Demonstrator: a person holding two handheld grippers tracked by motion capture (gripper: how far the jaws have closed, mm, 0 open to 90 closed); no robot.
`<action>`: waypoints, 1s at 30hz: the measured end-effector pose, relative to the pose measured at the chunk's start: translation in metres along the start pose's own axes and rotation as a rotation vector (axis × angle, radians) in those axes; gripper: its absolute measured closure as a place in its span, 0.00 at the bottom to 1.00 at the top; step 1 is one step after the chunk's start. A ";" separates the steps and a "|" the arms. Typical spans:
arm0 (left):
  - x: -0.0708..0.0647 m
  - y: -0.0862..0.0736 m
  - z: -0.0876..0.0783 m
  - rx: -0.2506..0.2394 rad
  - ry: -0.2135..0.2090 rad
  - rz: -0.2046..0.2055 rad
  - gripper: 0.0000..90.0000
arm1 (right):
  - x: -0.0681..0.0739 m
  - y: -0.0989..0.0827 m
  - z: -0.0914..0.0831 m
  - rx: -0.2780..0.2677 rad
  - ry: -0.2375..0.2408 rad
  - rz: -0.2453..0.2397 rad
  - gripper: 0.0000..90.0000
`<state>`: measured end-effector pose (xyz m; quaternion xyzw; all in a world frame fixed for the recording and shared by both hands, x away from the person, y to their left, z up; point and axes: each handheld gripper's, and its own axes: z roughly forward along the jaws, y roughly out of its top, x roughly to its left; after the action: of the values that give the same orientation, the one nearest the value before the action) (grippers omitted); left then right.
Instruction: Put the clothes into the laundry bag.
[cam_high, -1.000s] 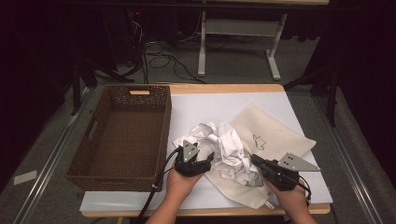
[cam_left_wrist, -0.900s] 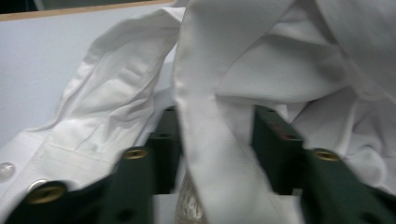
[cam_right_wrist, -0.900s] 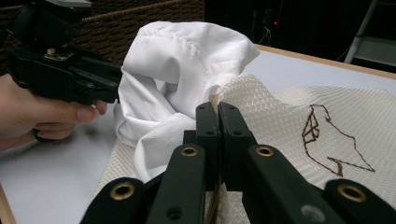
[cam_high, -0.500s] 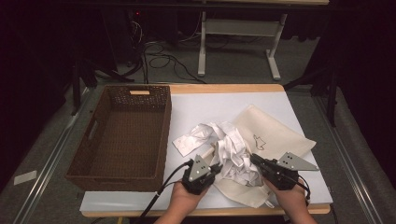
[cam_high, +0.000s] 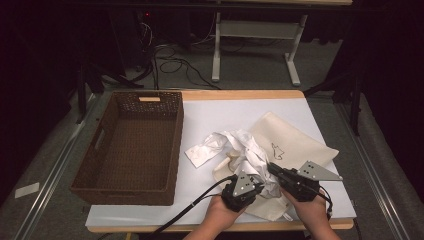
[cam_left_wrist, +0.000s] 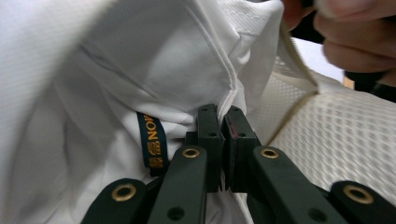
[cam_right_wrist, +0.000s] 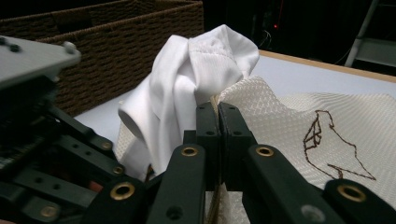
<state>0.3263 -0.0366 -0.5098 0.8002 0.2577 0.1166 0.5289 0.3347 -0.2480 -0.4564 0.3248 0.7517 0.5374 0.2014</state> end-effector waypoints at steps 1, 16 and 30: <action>0.001 0.001 0.004 0.002 0.007 -0.011 0.96 | 0.000 0.001 0.000 0.000 -0.003 0.001 0.99; -0.006 0.007 0.024 -0.048 0.021 0.001 0.62 | -0.002 0.000 -0.006 -0.015 0.004 0.005 0.99; -0.005 -0.020 -0.042 -0.094 0.056 -0.040 0.42 | -0.002 -0.003 -0.005 -0.001 -0.018 -0.014 0.99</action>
<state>0.2969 0.0001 -0.5096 0.7656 0.2827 0.1402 0.5606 0.3321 -0.2528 -0.4573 0.3244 0.7519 0.5334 0.2119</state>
